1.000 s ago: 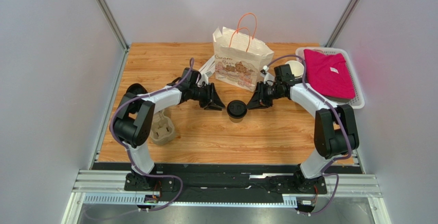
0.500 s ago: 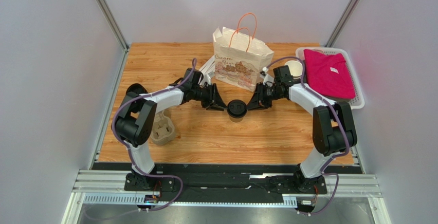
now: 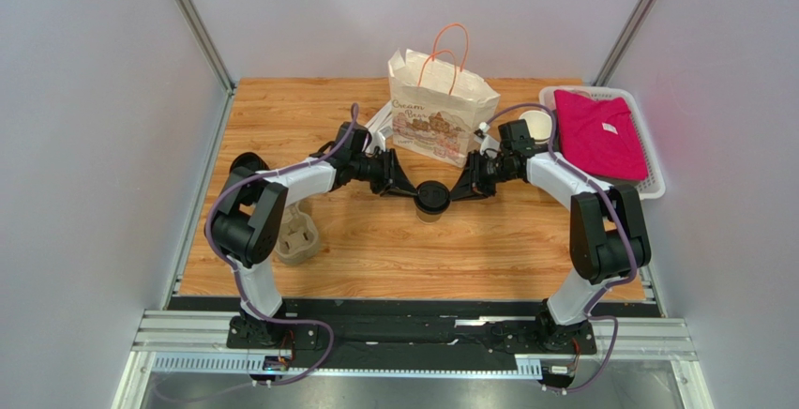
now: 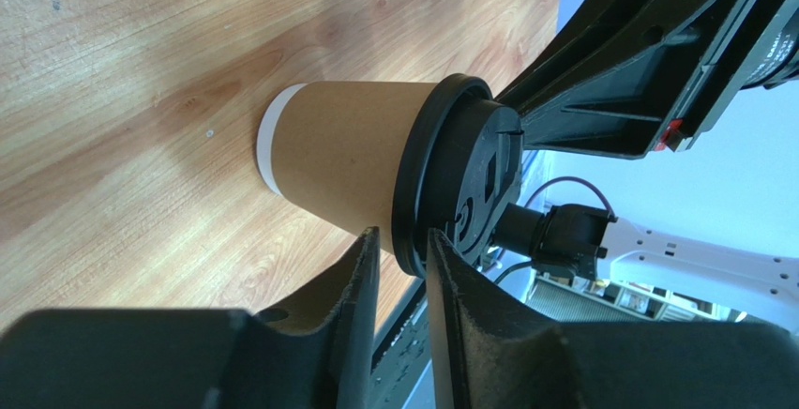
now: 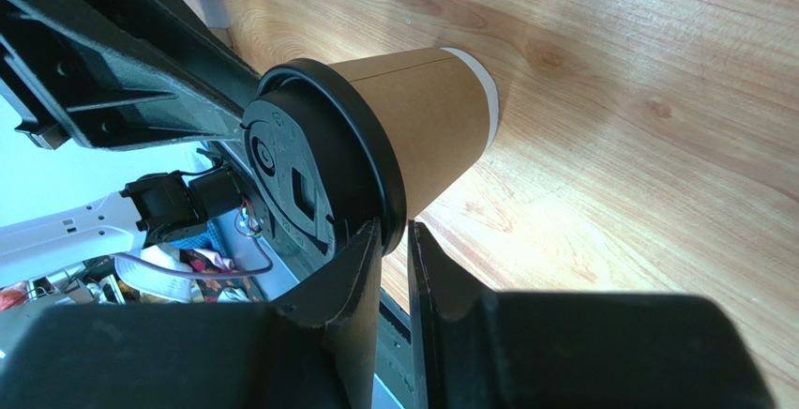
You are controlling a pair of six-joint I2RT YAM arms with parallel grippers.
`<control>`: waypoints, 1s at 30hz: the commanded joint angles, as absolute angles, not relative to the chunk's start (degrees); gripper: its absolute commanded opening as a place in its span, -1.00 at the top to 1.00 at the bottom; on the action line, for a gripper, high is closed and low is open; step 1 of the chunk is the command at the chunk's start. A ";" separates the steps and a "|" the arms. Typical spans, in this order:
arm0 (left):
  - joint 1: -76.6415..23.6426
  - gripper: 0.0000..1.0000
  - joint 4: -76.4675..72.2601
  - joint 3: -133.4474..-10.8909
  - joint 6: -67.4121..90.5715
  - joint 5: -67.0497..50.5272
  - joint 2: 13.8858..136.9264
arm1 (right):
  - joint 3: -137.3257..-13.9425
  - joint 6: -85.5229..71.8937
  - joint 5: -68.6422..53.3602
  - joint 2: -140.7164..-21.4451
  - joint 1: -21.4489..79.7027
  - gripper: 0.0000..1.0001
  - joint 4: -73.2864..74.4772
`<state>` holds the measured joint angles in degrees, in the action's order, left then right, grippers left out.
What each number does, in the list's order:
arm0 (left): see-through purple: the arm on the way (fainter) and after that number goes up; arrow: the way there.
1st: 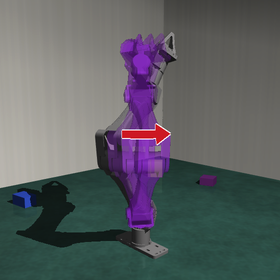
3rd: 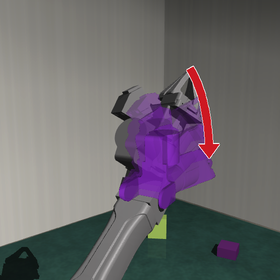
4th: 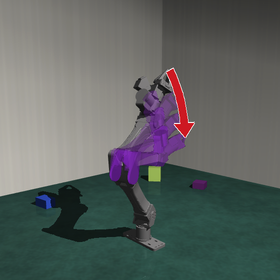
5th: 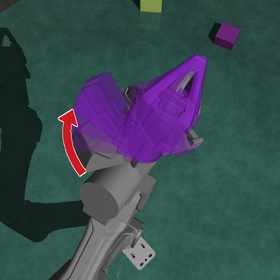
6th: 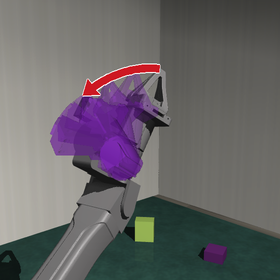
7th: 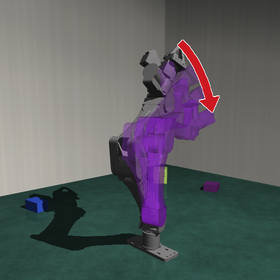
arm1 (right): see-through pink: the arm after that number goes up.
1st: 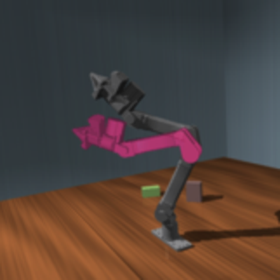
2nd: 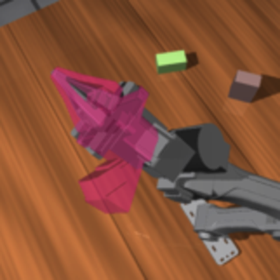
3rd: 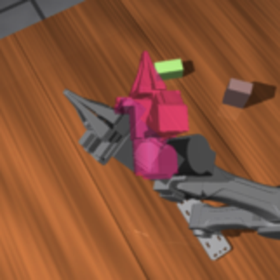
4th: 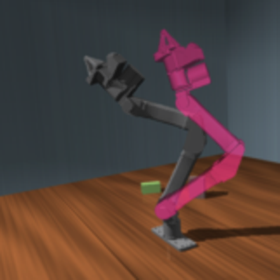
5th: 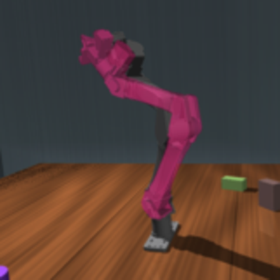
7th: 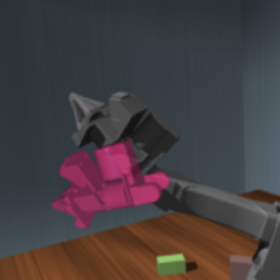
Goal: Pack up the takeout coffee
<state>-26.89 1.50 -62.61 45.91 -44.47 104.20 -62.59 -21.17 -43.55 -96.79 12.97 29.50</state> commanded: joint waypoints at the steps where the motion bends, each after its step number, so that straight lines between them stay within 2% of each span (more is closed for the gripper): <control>1: -27.16 0.42 -0.26 -62.67 46.05 -45.09 105.64 | -62.05 -20.83 -42.80 -98.00 13.18 0.62 27.86; 5: -27.16 0.60 -0.26 -62.40 46.05 -44.56 107.05 | -62.14 -20.74 -42.45 -98.52 13.18 0.64 27.77; 10: -27.16 0.72 2.98 -62.31 44.48 -43.68 108.63 | -62.14 -20.66 -41.84 -99.31 13.36 0.70 27.77; 19: -27.25 0.99 3.51 -61.70 43.68 -42.36 111.53 | -61.61 -18.81 -38.32 -100.55 14.41 0.92 28.30; 23: -27.33 1.00 4.66 -61.09 43.07 -41.22 112.76 | -61.61 -18.28 -37.09 -101.33 14.94 1.00 28.83; 30: -27.33 1.00 8.61 -61.08 41.40 -36.48 114.43 | -61.61 -17.32 -35.25 -102.30 15.38 1.00 29.35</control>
